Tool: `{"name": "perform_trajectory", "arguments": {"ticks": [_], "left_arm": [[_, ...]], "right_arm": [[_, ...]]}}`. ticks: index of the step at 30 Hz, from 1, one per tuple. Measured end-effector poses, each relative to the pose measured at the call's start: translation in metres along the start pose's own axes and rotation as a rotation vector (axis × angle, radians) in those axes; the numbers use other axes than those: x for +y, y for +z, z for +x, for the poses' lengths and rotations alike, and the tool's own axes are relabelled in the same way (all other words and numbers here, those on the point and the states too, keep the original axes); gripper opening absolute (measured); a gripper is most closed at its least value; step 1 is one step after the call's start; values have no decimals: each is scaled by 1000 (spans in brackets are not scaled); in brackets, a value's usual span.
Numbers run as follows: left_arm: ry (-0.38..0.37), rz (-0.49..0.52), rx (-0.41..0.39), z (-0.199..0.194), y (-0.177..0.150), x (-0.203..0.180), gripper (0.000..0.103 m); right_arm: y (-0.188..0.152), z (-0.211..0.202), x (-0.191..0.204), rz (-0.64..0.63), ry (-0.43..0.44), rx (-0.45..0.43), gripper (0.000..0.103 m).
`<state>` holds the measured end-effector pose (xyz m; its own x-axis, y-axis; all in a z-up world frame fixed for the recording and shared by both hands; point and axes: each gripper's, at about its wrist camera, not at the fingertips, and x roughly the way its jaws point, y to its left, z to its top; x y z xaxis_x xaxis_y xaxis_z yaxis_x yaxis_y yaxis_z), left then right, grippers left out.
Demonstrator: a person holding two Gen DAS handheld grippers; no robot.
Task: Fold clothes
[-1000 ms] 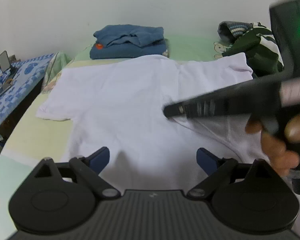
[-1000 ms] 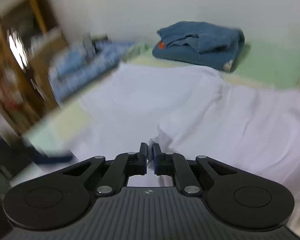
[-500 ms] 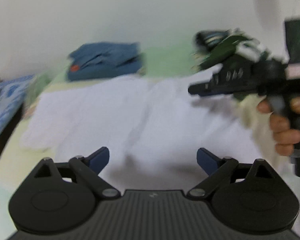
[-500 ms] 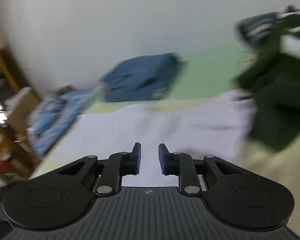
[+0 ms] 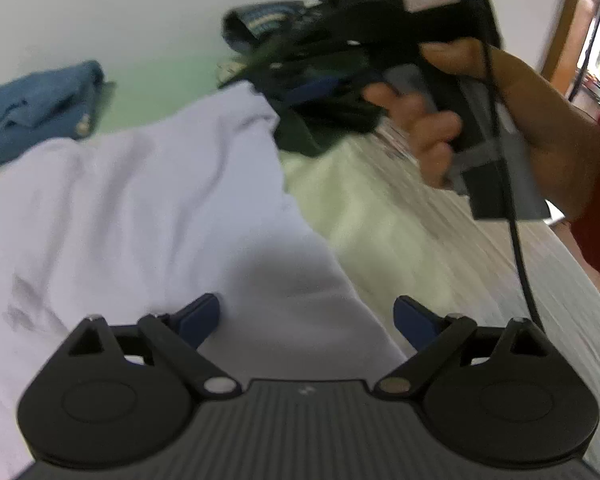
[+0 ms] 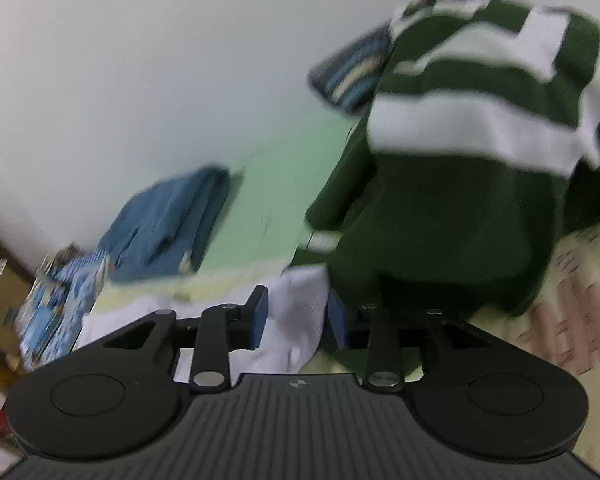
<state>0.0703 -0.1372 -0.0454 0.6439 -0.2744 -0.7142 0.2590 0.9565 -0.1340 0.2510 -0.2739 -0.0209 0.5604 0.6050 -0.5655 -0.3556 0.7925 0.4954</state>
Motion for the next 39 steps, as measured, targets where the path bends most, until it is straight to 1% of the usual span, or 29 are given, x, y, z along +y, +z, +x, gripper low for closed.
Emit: {"name": "perform_trajectory", "arguments": {"ticks": [1,2,3,4,7,9,11,12,14,15,16,17,18,19,21,22,24,26,27,28,29,30,31,33,35,37,38,39], "left_arm": [[-10,9,2,0,-1,-3,97],[-20,19,4,-1,-3,-7,97],[-31,28,6,-1,-4,-10,97],[-41,38,8,-2,-6,-14,97],[-47,82,4,-2,-12,-22,101],[-47,115,0,-3,-17,-28,101],[-36,155,-1,-2,-21,-32,101],[-34,169,2,-2,-21,-33,101],[-36,186,8,-3,-21,-34,101],[-41,190,12,-4,-21,-33,101],[-45,189,14,-6,-20,-31,99],[-50,186,16,-8,-18,-28,97],[-50,174,3,-13,-16,-24,96],[-42,157,-18,-17,-14,-19,96],[-23,103,-55,-26,-11,0,96],[-13,74,-73,-31,-9,10,97],[17,11,-84,-33,-5,34,96],[52,-43,-84,-33,-2,56,96],[58,-62,-79,-31,-1,65,95],[61,-81,-73,-30,0,73,95],[64,-99,-67,-28,1,81,95],[64,-119,-60,-26,0,87,95],[65,-126,-53,-25,-1,90,95],[67,-133,-41,-24,-4,94,95],[62,-120,-46,-25,-7,93,95],[62,-100,-43,-21,-6,90,96],[62,-90,-41,-19,-6,88,96],[63,-79,-39,-17,-5,87,96]], "right_arm": [[-1,3,0,-1,21,30,33],[1,9,-1,-14,32,55,27],[1,12,0,-26,29,59,6],[2,14,1,-38,25,61,4],[13,16,1,-55,13,10,2],[19,23,-1,-57,-4,-3,2],[23,37,-9,-67,-18,32,2],[21,34,-9,-70,-27,18,0],[18,26,-9,-75,-45,-16,0],[17,22,-9,-78,-55,-33,7],[15,18,-9,-81,-64,-51,9],[12,7,-7,-93,-50,-72,10],[9,-4,-6,-93,-31,-81,13],[6,-16,-5,-92,-11,-88,19],[-5,-27,-5,-85,31,-33,27],[-10,-32,-6,-82,53,-4,27],[-25,-30,-7,-71,90,73,29],[-40,-24,-6,-81,83,123,29],[-46,-22,-5,-88,81,130,29],[-51,-20,-5,-84,87,136,25],[-55,-17,-5,-67,96,142,18],[-57,-15,-7,-47,105,146,7],[-59,-14,-8,-29,107,144,5],[-59,-22,-12,-7,121,124,4],[-61,-39,-18,9,125,107,4],[-66,-46,-21,21,136,106,5],[-67,-46,-20,22,133,99,7],[-69,-45,-19,23,130,91,15]]}}
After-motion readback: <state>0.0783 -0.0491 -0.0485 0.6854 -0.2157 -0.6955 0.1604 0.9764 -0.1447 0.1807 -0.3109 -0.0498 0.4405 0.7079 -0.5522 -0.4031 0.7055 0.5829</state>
